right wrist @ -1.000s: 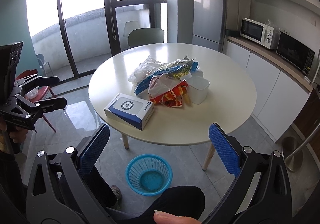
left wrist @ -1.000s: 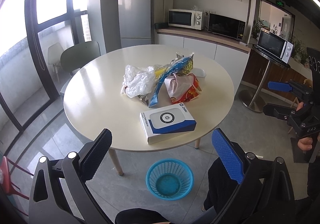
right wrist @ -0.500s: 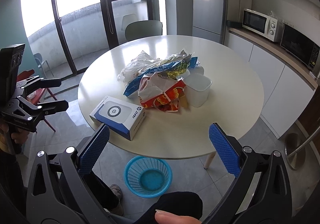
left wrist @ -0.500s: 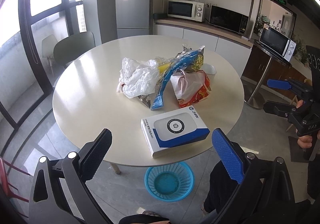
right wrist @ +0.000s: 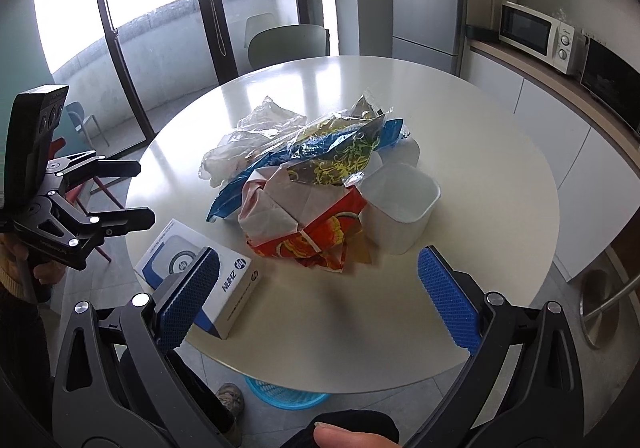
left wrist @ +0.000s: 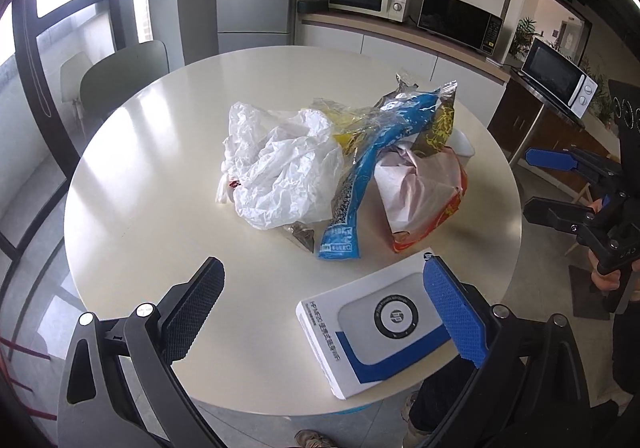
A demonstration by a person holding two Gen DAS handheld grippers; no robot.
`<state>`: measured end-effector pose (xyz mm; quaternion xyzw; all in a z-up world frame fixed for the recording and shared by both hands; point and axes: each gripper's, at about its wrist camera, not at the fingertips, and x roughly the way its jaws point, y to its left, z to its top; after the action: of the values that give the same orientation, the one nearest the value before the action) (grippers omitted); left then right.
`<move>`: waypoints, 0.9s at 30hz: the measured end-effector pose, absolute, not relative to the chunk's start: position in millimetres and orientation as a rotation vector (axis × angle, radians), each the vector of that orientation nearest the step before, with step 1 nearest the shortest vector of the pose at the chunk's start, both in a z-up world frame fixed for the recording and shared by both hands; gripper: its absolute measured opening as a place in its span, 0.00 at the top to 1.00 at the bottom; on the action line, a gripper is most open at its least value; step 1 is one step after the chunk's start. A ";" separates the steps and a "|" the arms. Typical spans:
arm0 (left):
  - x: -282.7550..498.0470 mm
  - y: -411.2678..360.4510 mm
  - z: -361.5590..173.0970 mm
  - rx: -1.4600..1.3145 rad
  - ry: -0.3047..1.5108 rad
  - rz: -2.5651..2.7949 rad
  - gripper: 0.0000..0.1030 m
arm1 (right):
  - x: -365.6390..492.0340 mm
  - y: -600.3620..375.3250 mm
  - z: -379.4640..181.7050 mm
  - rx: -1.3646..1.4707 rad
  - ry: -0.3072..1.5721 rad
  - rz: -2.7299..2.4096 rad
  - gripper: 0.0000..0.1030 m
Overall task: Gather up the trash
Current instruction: 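Reach both tools toward the pile of trash on the table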
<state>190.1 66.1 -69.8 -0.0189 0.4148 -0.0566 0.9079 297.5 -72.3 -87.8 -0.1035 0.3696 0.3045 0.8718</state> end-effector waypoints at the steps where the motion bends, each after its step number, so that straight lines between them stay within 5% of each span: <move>1: 196.6 68.9 -71.8 -0.045 0.864 -0.121 0.08 | 303.7 -70.4 -88.9 -0.213 0.775 0.638 0.08; 20: 273.0 90.0 -109.2 -0.129 0.950 -0.195 0.17 | 391.4 -40.7 -112.4 -0.159 0.847 0.653 0.08; 27: 276.1 95.4 -115.2 -0.147 0.968 -0.200 0.30 | 399.0 -33.3 -113.3 -0.153 0.837 0.675 0.09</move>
<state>276.1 95.4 -115.2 -0.0705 0.4643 -0.0961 0.8776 399.0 -33.3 -113.3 -0.0726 0.3983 0.3212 0.8561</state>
